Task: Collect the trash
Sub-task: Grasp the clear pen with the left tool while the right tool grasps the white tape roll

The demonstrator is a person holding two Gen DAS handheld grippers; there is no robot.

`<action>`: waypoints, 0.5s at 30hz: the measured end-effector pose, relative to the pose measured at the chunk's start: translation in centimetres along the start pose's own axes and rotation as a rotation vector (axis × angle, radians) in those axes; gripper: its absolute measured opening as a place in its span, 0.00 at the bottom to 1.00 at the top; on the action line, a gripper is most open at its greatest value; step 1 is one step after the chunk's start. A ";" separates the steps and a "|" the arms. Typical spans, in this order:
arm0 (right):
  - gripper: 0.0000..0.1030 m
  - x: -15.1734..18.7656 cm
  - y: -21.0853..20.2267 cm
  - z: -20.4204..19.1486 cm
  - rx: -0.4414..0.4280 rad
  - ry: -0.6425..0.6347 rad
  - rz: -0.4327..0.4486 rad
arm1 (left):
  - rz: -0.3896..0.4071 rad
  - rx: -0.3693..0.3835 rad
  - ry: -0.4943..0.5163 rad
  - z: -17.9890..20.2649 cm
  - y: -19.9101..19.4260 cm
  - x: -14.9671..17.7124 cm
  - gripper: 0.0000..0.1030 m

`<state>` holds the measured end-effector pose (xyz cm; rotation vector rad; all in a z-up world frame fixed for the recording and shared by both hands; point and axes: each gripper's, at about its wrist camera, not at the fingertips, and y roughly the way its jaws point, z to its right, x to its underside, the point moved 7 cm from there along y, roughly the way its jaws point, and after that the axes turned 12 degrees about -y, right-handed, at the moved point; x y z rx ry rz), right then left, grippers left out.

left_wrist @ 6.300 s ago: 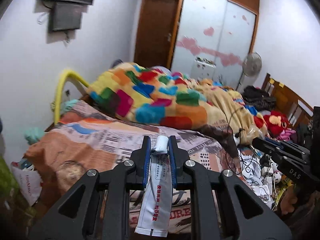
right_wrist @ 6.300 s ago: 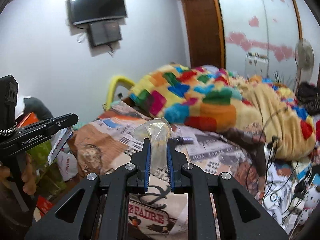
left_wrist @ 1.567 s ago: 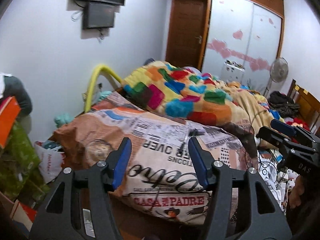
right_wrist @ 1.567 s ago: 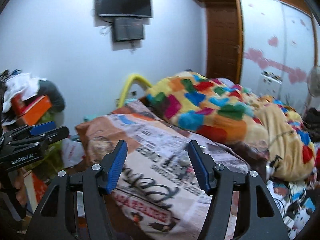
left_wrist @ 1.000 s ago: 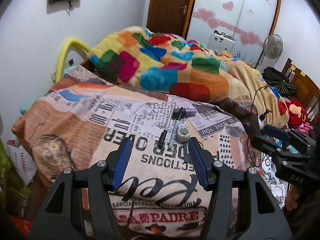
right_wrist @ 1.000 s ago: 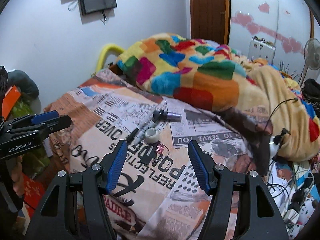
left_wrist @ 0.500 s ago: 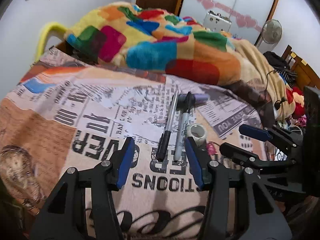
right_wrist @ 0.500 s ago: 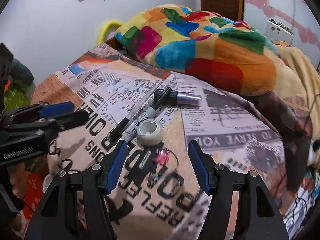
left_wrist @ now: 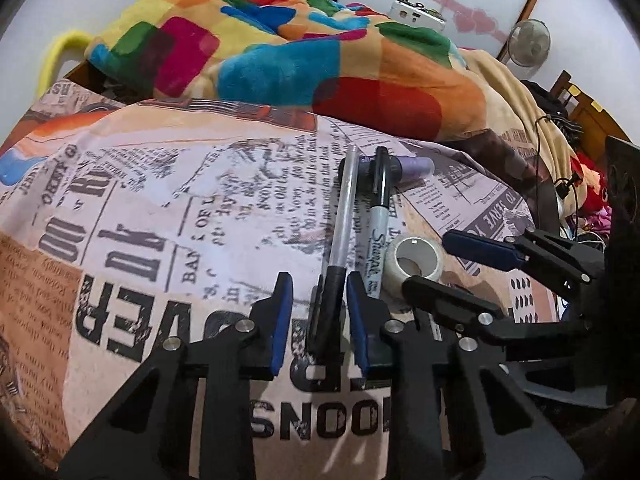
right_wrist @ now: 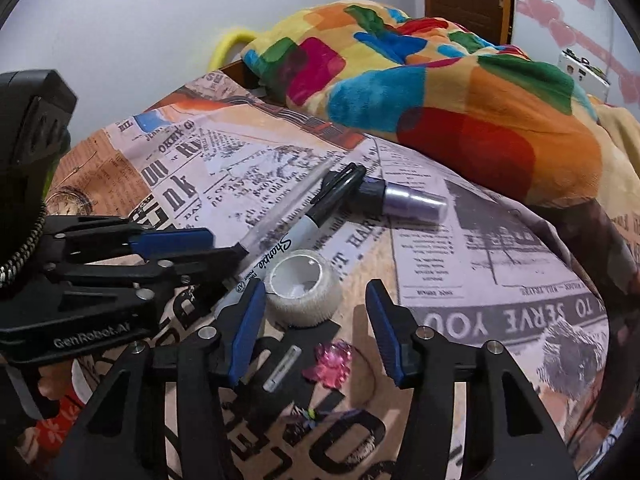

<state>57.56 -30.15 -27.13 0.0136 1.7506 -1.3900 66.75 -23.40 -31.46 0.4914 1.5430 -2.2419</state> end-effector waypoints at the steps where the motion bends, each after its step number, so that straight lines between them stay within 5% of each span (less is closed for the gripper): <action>1: 0.42 -0.1 0.2 -0.1 -0.005 -0.004 0.000 | -0.002 0.003 0.004 0.1 0.2 -0.1 0.22; 5: 0.35 -0.2 0.5 -0.4 -0.017 -0.009 0.004 | 0.009 -0.003 0.014 0.2 0.9 -0.1 0.13; 15: 0.33 -0.8 -0.9 -0.2 -0.001 0.028 0.028 | 0.025 0.022 -0.028 0.2 -0.9 -0.1 0.12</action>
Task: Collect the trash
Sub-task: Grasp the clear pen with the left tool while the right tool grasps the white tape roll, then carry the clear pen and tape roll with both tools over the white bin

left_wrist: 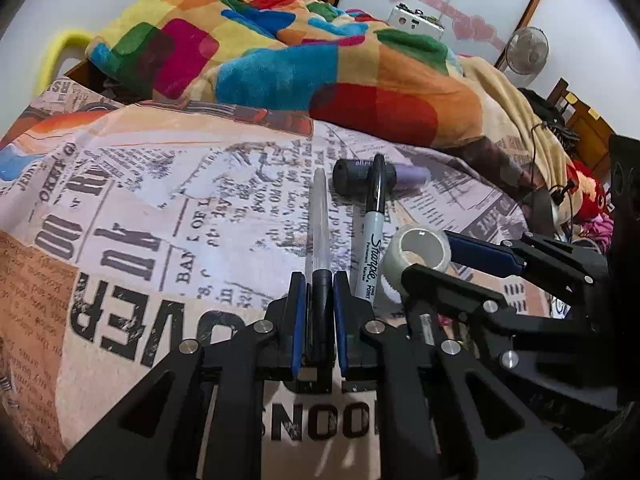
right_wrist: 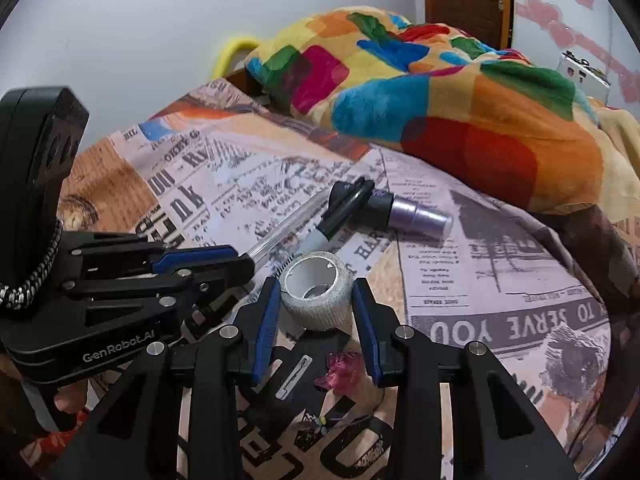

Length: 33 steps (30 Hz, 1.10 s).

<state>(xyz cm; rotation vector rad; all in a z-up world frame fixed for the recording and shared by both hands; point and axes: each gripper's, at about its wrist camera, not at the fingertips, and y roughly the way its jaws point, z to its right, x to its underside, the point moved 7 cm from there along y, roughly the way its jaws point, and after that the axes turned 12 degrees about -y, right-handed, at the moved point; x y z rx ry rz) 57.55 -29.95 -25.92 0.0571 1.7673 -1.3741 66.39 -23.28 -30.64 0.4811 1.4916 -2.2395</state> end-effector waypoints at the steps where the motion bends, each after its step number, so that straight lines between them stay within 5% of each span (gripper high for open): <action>1: 0.33 -0.2 -0.5 0.0 0.002 0.008 0.006 | 0.005 0.009 -0.007 0.0 -0.5 -0.1 0.12; 19: 0.33 -5.7 -13.1 -4.9 0.038 -0.029 0.171 | 0.225 -0.025 -0.059 0.9 -18.0 -1.3 0.12; 33: 0.33 -7.7 -22.9 -12.5 0.026 -0.097 0.271 | 0.414 -0.087 -0.109 -0.9 -35.3 2.1 0.12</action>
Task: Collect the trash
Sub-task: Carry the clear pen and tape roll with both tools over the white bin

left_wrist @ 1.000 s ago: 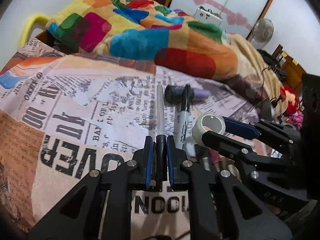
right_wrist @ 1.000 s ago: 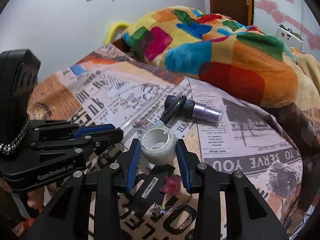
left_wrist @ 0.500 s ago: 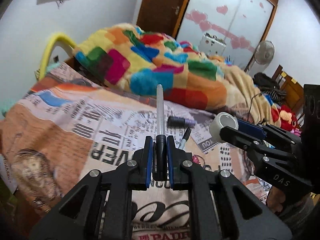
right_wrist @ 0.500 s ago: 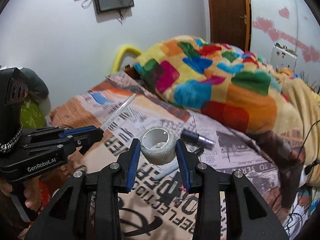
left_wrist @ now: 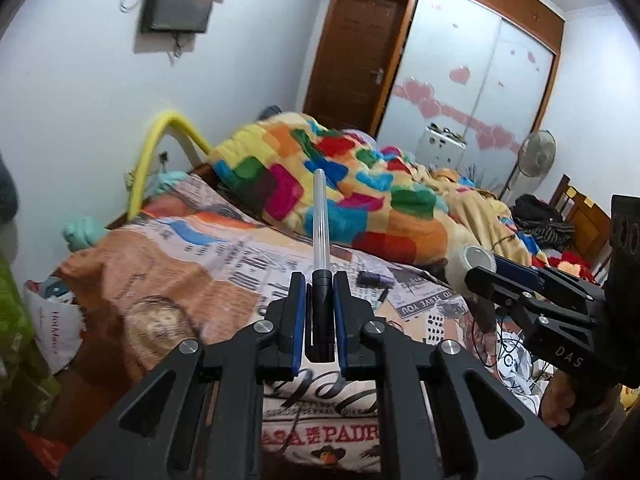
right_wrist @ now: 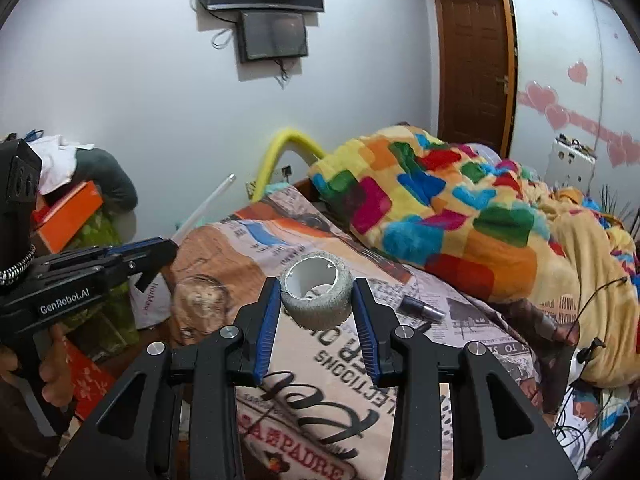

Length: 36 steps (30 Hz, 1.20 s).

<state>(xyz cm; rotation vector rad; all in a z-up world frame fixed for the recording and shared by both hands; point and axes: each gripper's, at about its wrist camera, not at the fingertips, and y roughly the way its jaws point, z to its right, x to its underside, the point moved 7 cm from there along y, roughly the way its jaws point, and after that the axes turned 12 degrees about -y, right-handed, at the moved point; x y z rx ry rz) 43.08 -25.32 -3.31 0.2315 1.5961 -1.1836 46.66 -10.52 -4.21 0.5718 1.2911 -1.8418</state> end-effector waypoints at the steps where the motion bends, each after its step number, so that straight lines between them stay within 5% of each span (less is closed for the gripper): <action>1: 0.33 -0.2 -0.4 -0.6 -0.002 -0.007 0.005 | 0.012 -0.009 0.000 -0.4 -1.0 -0.1 0.12; 11: 0.33 -1.7 -3.6 -8.7 -0.079 -0.073 0.056 | 0.121 -0.138 -0.040 -7.2 -12.2 0.5 0.12; 20: 0.33 -2.1 -2.2 -17.6 -0.202 -0.156 0.035 | 0.161 -0.278 -0.114 -15.2 -19.4 3.3 0.12; 28: 0.33 -0.9 0.6 -26.3 -0.311 -0.237 -0.034 | 0.130 -0.366 -0.212 -23.1 -22.8 7.2 0.12; 36: 0.33 2.8 5.1 -33.3 -0.389 -0.306 -0.169 | 0.006 -0.425 -0.344 -30.8 -21.5 12.9 0.12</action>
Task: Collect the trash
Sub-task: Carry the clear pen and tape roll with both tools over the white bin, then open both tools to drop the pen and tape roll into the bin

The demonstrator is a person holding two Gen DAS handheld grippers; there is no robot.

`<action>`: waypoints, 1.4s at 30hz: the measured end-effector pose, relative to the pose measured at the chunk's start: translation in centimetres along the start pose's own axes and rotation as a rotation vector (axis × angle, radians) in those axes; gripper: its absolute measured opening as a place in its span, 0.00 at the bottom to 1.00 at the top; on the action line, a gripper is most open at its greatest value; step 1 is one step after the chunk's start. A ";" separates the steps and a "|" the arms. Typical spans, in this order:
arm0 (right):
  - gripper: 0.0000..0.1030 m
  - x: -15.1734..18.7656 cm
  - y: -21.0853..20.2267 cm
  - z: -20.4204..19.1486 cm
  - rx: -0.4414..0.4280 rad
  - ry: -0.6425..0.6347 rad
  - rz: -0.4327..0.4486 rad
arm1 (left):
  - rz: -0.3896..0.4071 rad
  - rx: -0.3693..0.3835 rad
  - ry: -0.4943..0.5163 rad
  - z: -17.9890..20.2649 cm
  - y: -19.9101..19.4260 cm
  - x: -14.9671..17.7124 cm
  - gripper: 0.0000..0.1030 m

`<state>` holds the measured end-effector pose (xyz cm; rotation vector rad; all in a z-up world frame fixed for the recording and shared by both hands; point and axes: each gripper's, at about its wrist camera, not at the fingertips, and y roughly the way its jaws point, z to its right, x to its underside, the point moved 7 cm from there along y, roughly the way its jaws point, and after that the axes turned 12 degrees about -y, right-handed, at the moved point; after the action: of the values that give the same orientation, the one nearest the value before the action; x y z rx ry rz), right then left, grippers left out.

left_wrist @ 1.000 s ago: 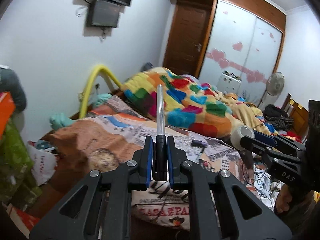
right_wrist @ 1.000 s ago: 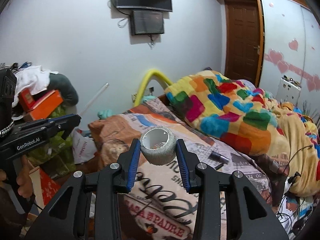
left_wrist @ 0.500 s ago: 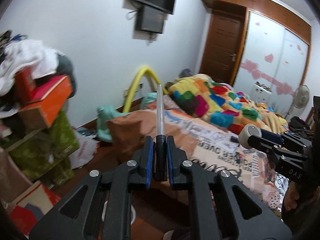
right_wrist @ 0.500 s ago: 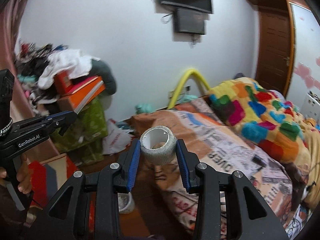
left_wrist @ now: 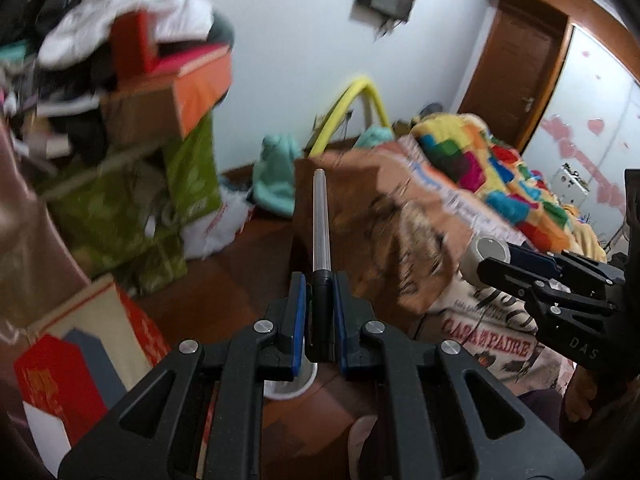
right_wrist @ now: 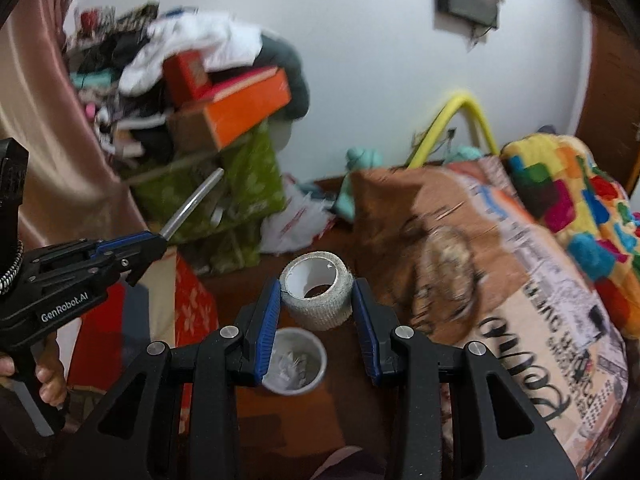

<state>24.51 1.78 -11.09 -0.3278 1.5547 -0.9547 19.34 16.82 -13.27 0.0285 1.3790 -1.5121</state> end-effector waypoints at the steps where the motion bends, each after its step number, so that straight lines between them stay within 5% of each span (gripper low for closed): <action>1: 0.33 0.0 0.6 -0.4 -0.006 -0.004 -0.013 | -0.021 -0.008 -0.010 -0.8 0.8 0.5 0.12; 11: 0.33 2.7 8.9 -3.7 -0.108 0.000 -0.192 | -0.253 -0.098 -0.080 -6.9 8.7 6.4 0.12; 29: 0.33 10.3 21.5 -4.8 -0.209 0.063 -0.551 | -0.587 -0.142 -0.211 -11.2 20.0 14.6 0.12; 38: 0.34 10.3 23.6 -4.0 -0.278 0.145 -0.587 | -0.631 -0.170 -0.212 -11.2 23.2 14.3 0.12; 42: 0.41 10.4 23.6 -4.0 -0.262 0.124 -0.601 | -0.608 -0.176 -0.220 -11.2 23.2 13.3 0.31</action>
<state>25.57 10.81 -35.58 -0.9769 1.7346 -1.2437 22.24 21.21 -41.78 -0.7023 1.4012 -1.8055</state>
